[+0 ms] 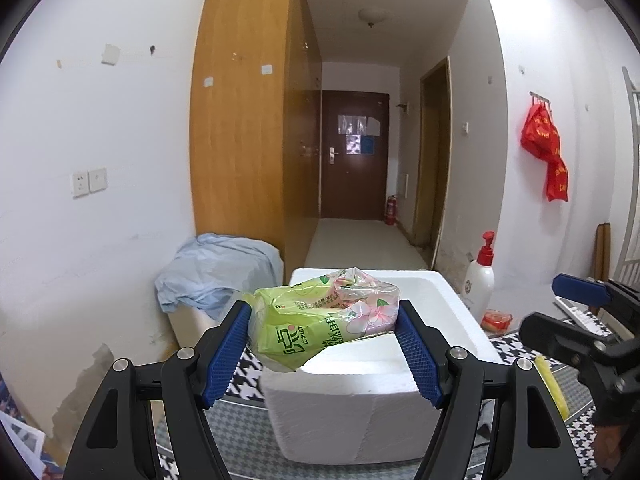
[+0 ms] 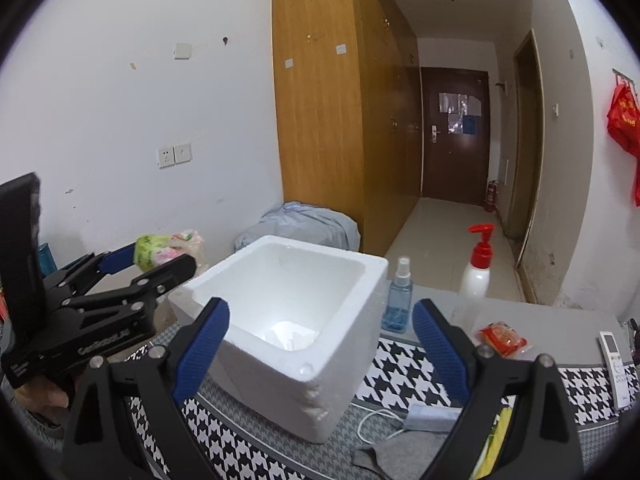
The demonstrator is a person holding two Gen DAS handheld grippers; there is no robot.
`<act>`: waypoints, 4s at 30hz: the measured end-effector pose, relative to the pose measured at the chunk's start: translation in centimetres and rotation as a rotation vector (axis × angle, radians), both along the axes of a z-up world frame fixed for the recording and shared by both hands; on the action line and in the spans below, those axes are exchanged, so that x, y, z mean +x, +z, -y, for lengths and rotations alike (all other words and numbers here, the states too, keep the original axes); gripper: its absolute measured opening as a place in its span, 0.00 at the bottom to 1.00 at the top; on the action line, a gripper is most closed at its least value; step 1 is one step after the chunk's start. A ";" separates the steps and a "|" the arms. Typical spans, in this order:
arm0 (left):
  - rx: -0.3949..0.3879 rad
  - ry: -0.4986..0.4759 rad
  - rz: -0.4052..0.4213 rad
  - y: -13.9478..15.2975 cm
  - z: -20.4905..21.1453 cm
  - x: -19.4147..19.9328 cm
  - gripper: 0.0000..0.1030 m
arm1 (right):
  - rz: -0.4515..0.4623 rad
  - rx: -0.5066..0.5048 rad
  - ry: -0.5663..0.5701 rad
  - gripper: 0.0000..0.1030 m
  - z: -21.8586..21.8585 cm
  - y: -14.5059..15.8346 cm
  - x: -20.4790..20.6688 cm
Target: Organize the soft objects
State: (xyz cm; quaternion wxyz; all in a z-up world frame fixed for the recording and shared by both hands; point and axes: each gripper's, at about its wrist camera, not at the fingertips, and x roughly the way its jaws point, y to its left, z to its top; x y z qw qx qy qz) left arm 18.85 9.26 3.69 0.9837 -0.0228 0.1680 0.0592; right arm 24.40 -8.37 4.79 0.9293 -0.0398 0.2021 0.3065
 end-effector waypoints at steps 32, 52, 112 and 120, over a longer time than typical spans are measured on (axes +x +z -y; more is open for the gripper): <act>-0.031 -0.108 -0.153 -1.3 0.7 6.4 0.73 | 0.005 -0.026 -0.050 0.92 2.9 -0.9 -1.2; -0.017 -0.122 -0.103 -0.2 2.3 4.4 0.98 | 0.007 0.009 -0.085 0.92 5.5 -0.6 -1.8; -0.041 -0.242 0.035 -4.7 9.0 -9.7 0.99 | 0.038 0.015 -0.192 0.93 12.3 -5.4 -9.5; -0.032 -0.263 0.021 -6.2 9.9 -10.0 0.99 | 0.010 0.014 -0.211 0.93 12.9 -6.7 -9.6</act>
